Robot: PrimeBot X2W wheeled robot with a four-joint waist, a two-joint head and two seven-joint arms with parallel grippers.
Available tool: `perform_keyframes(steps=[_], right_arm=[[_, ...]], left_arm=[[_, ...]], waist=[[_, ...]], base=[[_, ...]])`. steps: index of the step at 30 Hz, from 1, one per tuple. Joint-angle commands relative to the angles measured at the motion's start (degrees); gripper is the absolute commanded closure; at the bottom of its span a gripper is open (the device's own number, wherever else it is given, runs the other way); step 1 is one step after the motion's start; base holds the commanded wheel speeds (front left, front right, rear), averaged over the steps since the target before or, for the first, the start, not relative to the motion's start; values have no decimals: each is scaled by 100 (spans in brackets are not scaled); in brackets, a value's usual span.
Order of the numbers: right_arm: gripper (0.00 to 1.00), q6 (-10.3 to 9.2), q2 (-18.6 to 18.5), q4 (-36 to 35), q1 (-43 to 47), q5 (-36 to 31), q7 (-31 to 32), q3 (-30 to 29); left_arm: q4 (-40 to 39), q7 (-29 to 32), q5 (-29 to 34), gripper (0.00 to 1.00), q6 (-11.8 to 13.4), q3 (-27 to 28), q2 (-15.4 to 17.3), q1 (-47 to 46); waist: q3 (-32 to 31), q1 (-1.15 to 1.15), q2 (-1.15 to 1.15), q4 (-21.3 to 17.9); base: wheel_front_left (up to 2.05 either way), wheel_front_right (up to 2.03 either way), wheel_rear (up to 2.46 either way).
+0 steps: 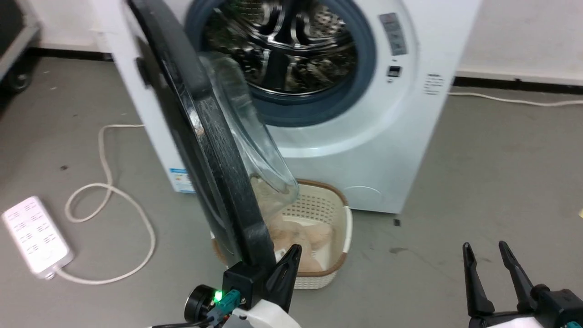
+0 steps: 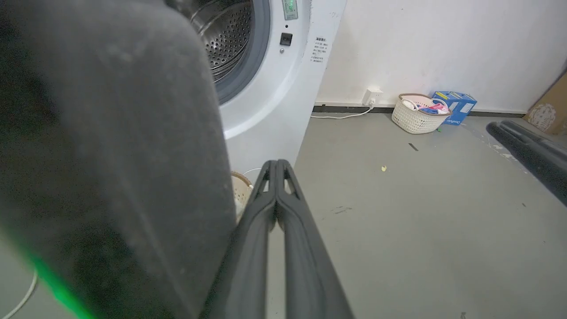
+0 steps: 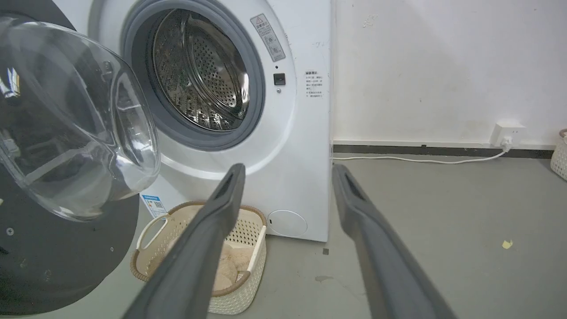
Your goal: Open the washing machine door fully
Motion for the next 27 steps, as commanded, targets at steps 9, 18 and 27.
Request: perform_keyframes(steps=[9, 18, 27], right_arm=[[0, -4, 9, 114, 110, 35, -26, 76], [0, -4, 9, 189, 37, 27, -26, 177], [0, -4, 9, 169, -151, -184, 29, 210]], left_arm=[[99, -156, 46, 100, 104, 74, 287, 246], [-65, -223, -134, 100, 361, 608, 546, 252], [170, -427, -635, 100, 510, 1698, 1053, -82]], waist=[[-154, 0, 0, 1132], [-58, 0, 0, 1805], [432, 0, 0, 1806]], base=[[0, 0, 0], [0, 0, 0], [0, 0, 0]])
